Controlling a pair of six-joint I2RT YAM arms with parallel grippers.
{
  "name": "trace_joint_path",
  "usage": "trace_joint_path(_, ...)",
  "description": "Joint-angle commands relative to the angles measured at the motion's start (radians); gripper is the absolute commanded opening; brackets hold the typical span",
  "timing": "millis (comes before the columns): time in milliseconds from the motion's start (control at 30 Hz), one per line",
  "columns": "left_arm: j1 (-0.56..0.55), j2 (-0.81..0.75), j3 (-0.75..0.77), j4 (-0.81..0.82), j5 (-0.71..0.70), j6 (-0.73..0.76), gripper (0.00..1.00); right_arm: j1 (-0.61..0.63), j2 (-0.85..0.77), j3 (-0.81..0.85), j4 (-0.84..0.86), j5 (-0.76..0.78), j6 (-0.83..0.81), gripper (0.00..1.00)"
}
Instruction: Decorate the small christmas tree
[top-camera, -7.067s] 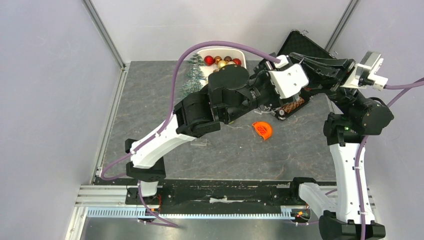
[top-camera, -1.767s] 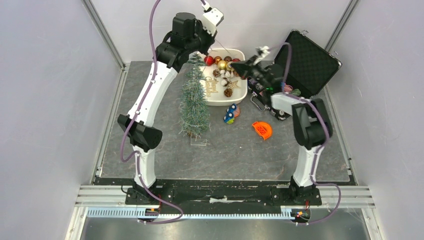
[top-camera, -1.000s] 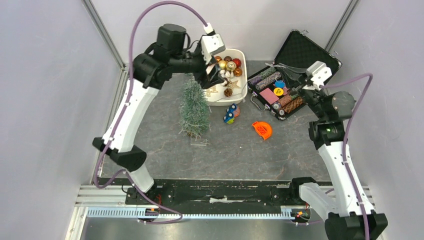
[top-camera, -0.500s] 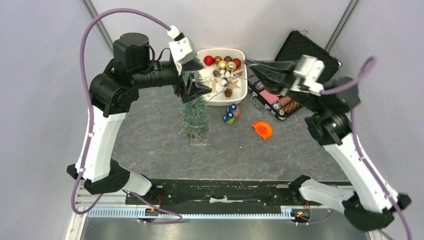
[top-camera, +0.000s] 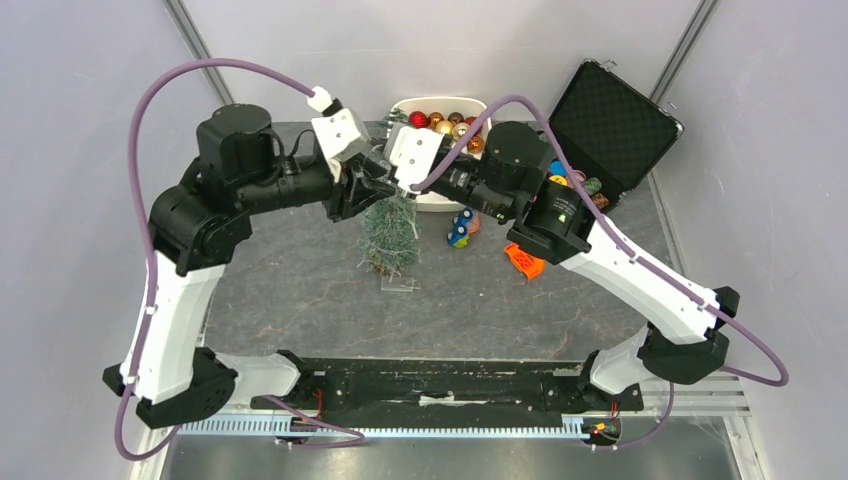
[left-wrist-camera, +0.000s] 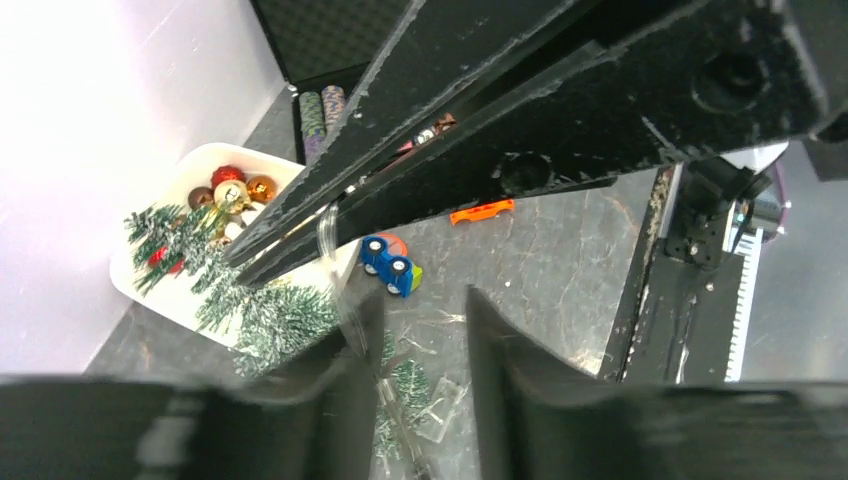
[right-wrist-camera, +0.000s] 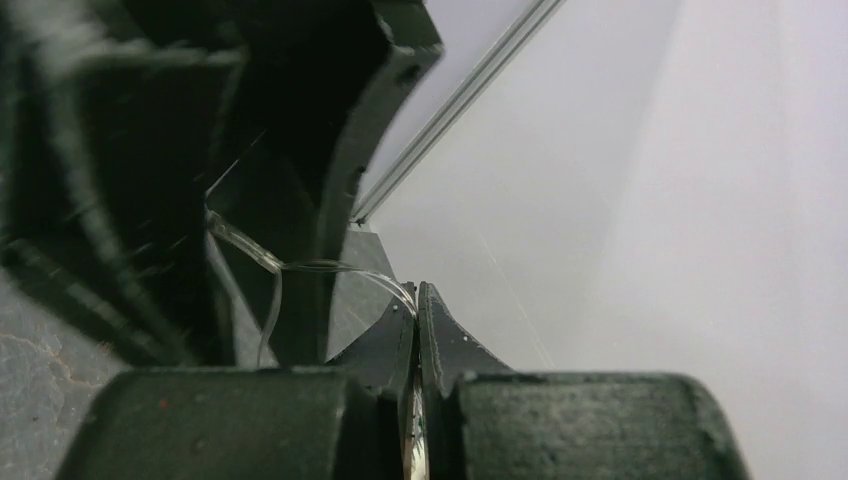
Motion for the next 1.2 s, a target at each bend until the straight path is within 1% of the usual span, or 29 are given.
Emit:
trace_joint_path(0,-0.003,-0.062,-0.036,0.071,-0.102,-0.001,0.32,0.038,-0.011,0.069,0.017,0.096,-0.075,0.0)
trace_joint_path(67,-0.003,-0.064,-0.035,0.07,-0.105,-0.001,0.23,0.042,-0.008,0.072,0.017,0.116,-0.089,0.0)
trace_joint_path(100,-0.003,-0.065,-0.033,0.071,-0.101,-0.005,0.15,0.044,-0.01,0.072,0.015,0.122,-0.094,0.0)
trace_joint_path(133,-0.003,-0.065,-0.03,0.071,-0.098,-0.011,0.04,0.045,-0.011,0.072,0.015,0.126,-0.097,0.0)
trace_joint_path(167,-0.003,-0.065,-0.027,0.069,-0.098,-0.017,0.03,0.045,-0.013,0.071,0.015,0.13,-0.101,0.0)
trace_joint_path(267,-0.003,-0.074,-0.025,0.07,-0.123,-0.035,0.02,0.045,-0.03,0.052,0.035,0.159,-0.119,0.0)
trace_joint_path(367,-0.002,-0.087,-0.016,0.067,-0.153,-0.051,0.02,0.046,-0.062,0.004,0.112,0.186,-0.165,0.0)
trace_joint_path(467,-0.003,-0.093,-0.005,0.059,-0.16,-0.06,0.02,0.056,-0.078,-0.044,0.232,0.153,-0.231,0.0)
trace_joint_path(500,-0.002,-0.096,-0.007,0.061,-0.175,-0.063,0.02,0.057,-0.076,-0.065,0.288,0.12,-0.276,0.0)
trace_joint_path(567,-0.003,-0.1,-0.026,0.073,-0.221,-0.068,0.02,0.059,-0.048,-0.093,0.383,0.109,-0.36,0.0)
trace_joint_path(633,-0.001,-0.111,-0.06,0.084,-0.286,-0.057,0.02,0.057,0.052,-0.011,0.381,0.159,-0.429,0.0)
trace_joint_path(700,0.0,-0.135,-0.103,0.084,-0.353,-0.031,0.02,0.052,0.174,0.154,0.292,0.237,-0.445,0.0)
trace_joint_path(733,0.001,-0.151,-0.135,0.081,-0.396,-0.014,0.02,0.044,0.216,0.209,0.264,0.261,-0.457,0.0)
trace_joint_path(800,0.005,-0.186,-0.192,0.084,-0.487,0.016,0.02,0.016,0.254,0.202,0.283,0.273,-0.462,0.0)
trace_joint_path(900,0.008,-0.212,-0.249,0.1,-0.627,0.064,0.02,-0.049,0.25,0.112,0.391,0.243,-0.397,0.0)
trace_joint_path(1000,0.009,-0.208,-0.282,0.146,-0.734,0.108,0.02,-0.105,0.265,0.093,0.491,0.259,-0.339,0.0)
trace_joint_path(1100,0.011,-0.182,-0.275,0.178,-0.723,0.12,0.02,-0.131,0.281,0.087,0.534,0.243,-0.344,0.0)
trace_joint_path(1167,0.011,-0.161,-0.27,0.189,-0.68,0.113,0.02,-0.134,0.296,0.089,0.549,0.235,-0.368,0.0)
